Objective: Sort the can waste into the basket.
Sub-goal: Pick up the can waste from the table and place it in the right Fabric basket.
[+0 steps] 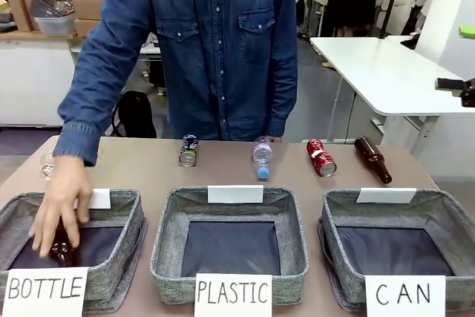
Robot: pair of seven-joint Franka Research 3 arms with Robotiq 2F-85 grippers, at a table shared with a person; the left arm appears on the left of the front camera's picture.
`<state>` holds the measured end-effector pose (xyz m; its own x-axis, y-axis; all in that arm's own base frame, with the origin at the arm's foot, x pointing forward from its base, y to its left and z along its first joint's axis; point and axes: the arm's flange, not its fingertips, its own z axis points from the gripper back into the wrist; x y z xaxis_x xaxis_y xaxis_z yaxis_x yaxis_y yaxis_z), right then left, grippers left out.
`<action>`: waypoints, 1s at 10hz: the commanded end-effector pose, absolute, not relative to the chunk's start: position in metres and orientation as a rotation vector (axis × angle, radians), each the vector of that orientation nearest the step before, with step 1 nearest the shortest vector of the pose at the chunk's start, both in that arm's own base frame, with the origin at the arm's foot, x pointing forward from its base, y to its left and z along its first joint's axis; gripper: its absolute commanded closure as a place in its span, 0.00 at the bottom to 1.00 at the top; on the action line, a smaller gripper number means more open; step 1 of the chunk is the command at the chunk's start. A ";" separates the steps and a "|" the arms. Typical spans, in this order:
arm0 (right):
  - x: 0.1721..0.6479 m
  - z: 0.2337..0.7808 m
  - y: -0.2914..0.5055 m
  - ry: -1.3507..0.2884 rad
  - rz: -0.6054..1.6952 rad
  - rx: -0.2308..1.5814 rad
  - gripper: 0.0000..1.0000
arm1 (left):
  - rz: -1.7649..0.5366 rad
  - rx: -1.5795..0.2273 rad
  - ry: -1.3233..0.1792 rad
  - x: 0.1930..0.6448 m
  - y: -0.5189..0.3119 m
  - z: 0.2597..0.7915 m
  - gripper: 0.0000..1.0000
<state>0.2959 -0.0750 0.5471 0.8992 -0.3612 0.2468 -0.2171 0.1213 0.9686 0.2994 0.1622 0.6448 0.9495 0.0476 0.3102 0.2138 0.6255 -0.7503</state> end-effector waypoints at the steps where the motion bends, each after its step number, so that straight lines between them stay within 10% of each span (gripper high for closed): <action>1: 0.300 0.548 -0.074 -0.514 -0.088 1.475 0.00 | -0.174 -0.749 -0.264 0.312 0.132 0.636 0.00; 6: 0.300 0.548 -0.074 -0.514 -0.088 1.475 0.00 | -0.162 -0.811 -0.381 0.287 0.146 0.649 0.00; 10: 0.300 0.548 -0.074 -0.514 -0.088 1.475 0.00 | -0.026 -0.562 -0.417 0.359 0.025 0.616 0.00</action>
<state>0.2956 -0.0753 0.5473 0.8988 -0.3618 0.2474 -0.2173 0.1222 0.9684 0.3339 0.0585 0.6301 0.9159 0.0381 0.3996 0.2162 0.7919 -0.5711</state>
